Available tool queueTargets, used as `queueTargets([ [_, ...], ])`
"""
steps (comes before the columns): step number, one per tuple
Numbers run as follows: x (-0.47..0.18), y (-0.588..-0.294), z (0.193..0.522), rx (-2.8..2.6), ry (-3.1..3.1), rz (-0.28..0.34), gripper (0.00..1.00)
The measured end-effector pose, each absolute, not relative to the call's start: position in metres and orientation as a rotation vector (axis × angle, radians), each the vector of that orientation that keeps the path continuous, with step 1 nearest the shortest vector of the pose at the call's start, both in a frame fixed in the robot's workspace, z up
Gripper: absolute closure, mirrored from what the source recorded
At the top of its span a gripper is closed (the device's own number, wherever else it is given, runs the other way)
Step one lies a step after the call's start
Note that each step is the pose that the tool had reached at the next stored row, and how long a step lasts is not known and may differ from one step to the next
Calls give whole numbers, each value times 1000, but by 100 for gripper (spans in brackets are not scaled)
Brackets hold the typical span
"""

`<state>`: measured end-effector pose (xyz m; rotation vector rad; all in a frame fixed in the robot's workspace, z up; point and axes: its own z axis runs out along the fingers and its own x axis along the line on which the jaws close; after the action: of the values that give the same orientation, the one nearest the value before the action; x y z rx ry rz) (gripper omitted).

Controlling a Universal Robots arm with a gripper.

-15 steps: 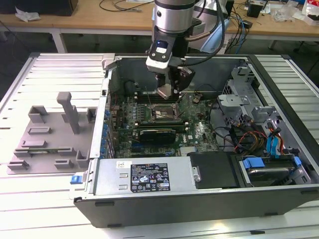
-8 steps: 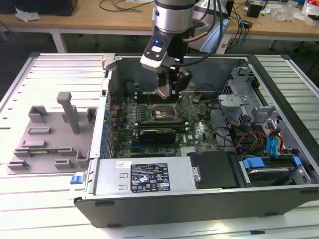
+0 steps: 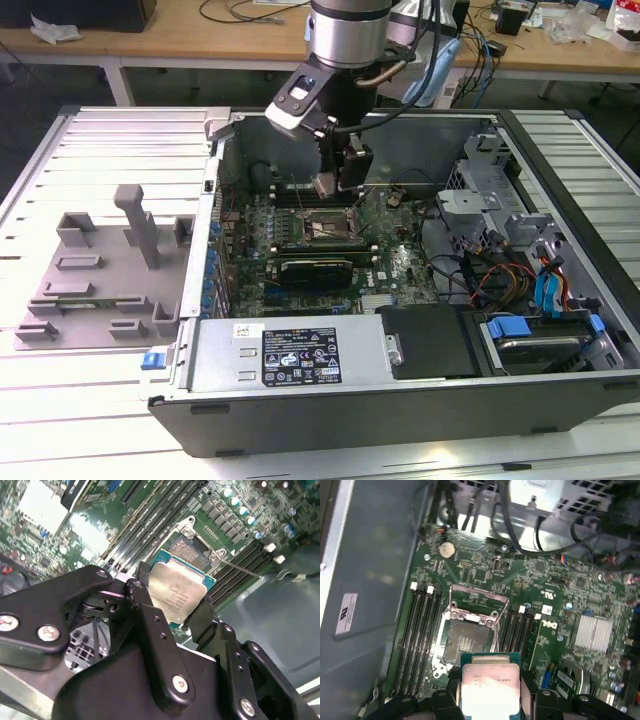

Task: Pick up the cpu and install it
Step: 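Place the cpu into insertion slot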

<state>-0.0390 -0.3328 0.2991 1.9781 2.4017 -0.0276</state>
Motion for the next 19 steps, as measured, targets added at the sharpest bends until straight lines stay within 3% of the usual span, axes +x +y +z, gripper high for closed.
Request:
queueTargets([
  [19, -42, -332, 280, 2154, 2213, 20, 45],
])
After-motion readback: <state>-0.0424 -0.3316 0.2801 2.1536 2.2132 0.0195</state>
